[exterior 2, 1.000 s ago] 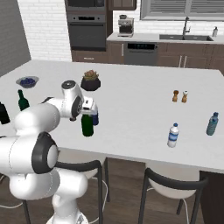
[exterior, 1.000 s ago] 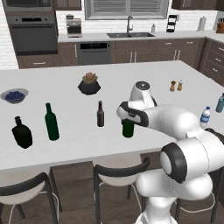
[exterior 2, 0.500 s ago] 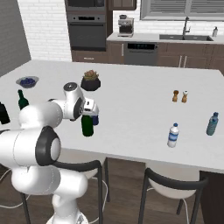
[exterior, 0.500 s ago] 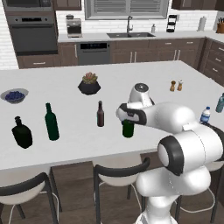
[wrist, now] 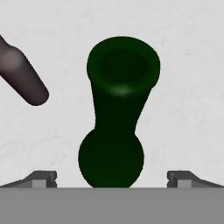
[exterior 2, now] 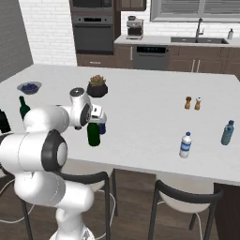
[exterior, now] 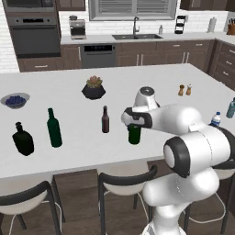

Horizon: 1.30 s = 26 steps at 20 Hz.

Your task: Move the plastic bottles in the middle to the plastics group, and the glass bottles in the middle to the glass group.

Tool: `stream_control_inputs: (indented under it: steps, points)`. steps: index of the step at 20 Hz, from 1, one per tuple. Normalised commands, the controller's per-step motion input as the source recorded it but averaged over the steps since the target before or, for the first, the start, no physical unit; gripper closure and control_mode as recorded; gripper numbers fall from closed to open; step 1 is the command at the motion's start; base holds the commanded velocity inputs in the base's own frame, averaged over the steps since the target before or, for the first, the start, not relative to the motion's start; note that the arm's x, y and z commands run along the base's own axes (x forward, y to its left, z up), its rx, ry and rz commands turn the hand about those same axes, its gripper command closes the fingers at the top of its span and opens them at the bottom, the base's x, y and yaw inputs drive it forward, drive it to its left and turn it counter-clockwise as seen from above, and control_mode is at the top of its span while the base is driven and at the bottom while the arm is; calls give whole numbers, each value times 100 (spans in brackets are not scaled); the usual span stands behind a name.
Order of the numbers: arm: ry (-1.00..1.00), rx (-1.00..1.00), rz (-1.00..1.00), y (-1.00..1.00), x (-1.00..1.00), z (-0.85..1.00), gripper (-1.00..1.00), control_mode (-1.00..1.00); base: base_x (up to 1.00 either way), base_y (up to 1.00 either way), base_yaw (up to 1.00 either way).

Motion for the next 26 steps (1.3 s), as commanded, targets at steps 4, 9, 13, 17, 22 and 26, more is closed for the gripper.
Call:
stream_control_inputs:
  steps: [4,9,13,17,22,26]
  points:
    - [0,0,0,0,4,-9,-100,-100,0,0,0]
    - [0,0,0,0,4,-17,-100,-100,0,0,0]
    - [0,0,0,0,12,-14,-100,-100,0,0,0]
    - [0,0,0,0,5,-9,-100,-100,0,0,0]
    - [0,0,0,0,4,-6,-100,-100,0,0,0]
    - [0,0,0,0,5,-8,-100,-100,0,0,0]
